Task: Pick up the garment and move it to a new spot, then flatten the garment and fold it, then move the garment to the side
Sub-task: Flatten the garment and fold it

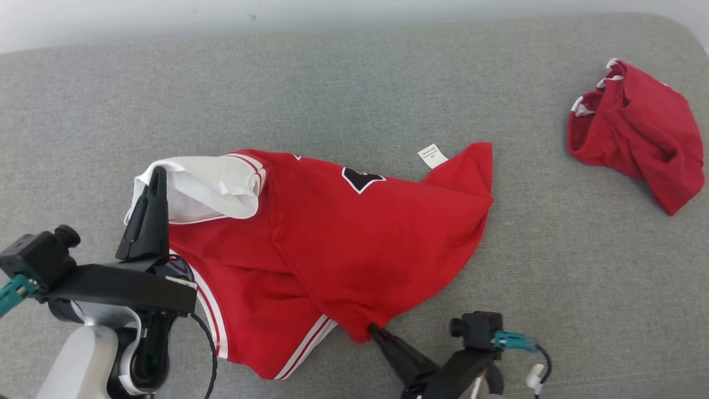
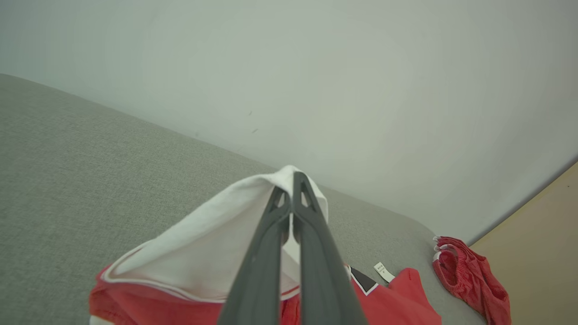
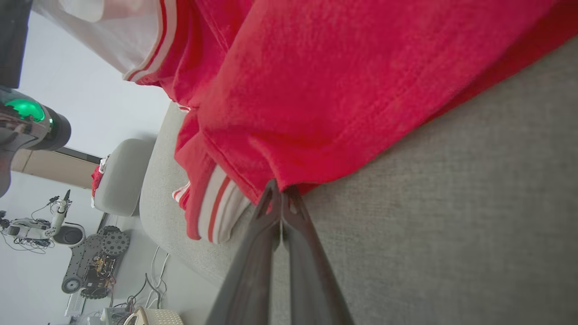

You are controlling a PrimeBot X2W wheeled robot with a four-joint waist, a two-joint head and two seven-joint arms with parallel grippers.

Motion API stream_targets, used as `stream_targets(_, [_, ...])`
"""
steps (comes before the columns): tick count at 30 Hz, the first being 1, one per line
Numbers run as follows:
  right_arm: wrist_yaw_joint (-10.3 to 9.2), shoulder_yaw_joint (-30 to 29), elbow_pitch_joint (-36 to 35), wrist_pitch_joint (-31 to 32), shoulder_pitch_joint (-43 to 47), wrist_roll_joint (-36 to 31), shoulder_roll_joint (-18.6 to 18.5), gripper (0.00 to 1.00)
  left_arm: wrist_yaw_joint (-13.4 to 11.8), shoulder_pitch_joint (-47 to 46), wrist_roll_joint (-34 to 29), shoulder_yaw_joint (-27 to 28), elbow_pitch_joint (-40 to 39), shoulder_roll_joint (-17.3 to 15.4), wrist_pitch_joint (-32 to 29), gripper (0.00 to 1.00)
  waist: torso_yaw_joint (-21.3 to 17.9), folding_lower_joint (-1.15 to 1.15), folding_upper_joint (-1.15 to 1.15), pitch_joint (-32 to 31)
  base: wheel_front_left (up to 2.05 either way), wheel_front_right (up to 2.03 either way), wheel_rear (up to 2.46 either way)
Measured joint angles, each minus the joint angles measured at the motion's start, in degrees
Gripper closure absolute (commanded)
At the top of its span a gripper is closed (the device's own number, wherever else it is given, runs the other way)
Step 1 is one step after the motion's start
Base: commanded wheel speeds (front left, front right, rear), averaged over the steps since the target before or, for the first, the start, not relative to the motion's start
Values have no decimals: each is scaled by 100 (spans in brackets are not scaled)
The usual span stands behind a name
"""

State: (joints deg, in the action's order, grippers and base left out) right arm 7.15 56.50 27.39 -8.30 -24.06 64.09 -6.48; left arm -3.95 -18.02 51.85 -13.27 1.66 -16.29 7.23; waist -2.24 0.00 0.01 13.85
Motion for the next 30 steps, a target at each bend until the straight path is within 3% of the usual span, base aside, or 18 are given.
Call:
stream_targets(10, [0, -278, -626, -410, 25, 2, -677, 100, 1, 92, 0, 87, -123, -70, 63, 100, -189, 0, 0, -127, 0, 0, 0])
stream_targets(25, [-9, -1430, -2114, -599, 118, -316, -1808, 100, 155, 227, 69, 66, -843, -49, 154, 100, -482, 0, 0, -432, 0, 0, 0])
stream_targets(30, [-289, -2265, -2953, -600, 141, -568, -2384, 100, 265, 229, 109, 68, -1460, -68, 153, 100, -572, 0, 0, -563, 0, 0, 0])
